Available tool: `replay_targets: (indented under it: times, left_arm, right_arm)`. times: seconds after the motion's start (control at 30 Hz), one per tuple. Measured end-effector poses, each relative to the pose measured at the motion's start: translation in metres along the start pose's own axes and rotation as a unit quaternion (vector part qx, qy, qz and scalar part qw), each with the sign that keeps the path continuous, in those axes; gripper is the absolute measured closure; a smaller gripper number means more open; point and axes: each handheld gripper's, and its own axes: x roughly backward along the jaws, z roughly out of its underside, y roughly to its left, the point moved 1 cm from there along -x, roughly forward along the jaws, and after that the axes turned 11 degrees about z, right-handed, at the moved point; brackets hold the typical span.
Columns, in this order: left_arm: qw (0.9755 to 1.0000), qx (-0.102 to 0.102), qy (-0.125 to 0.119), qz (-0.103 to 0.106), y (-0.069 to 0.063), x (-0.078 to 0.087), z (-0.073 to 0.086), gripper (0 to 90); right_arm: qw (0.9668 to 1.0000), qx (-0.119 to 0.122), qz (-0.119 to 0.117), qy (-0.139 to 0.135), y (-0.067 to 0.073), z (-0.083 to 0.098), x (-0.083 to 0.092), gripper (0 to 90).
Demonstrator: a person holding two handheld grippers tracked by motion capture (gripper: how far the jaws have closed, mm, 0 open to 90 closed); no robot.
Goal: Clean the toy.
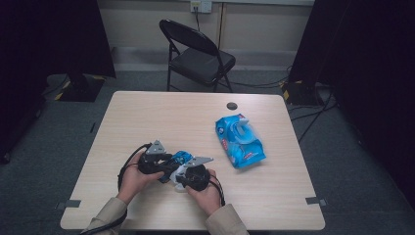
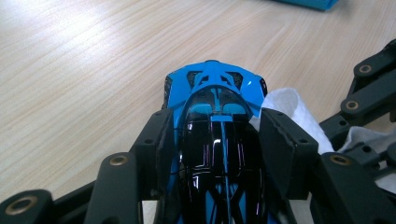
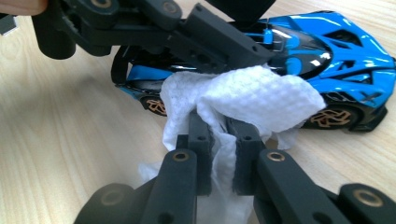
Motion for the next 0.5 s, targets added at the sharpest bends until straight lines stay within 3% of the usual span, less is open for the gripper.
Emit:
replay_targets:
  times: [0.5]
  left_arm:
    - [1.0000,-0.001,0.002,0.000,0.000,0.000,0.000,46.4]
  right_arm:
    - [0.9998,0.010,-0.020,0.003,0.014,0.000,-0.002,82.5]
